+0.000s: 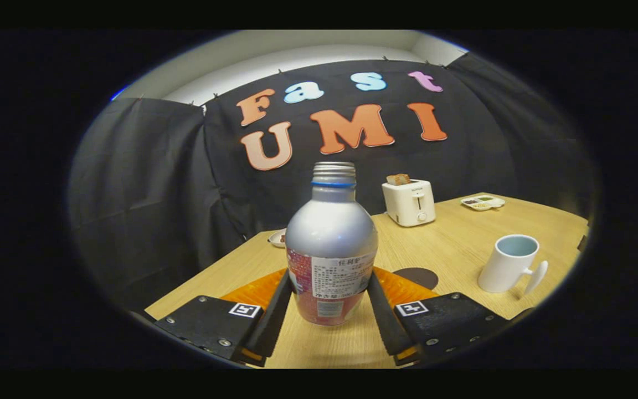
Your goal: Take the bottle from table, then pour the juice into the cup, finally place the bottle on the coaster
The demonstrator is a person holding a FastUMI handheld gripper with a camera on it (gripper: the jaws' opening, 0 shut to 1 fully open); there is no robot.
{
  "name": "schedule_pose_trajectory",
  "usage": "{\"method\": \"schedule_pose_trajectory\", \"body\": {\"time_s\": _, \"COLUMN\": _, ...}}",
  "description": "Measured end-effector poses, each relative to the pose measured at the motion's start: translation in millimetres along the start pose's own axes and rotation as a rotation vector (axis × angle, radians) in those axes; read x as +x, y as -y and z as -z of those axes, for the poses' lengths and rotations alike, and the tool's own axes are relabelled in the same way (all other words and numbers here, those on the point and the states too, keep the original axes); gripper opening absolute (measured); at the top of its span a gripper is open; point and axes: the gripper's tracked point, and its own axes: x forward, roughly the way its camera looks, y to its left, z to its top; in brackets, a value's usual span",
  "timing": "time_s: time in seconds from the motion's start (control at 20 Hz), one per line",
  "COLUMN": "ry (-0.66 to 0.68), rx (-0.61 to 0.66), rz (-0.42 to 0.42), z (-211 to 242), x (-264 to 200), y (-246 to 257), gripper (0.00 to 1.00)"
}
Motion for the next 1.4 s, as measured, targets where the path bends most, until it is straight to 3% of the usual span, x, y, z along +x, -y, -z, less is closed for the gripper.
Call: {"method": "schedule_pose_trajectory", "body": {"time_s": 1.4, "ry": 0.053, "rx": 1.002, "rz": -0.01, "z": -32, "x": 15, "y": 58, "gripper": 0.73}}
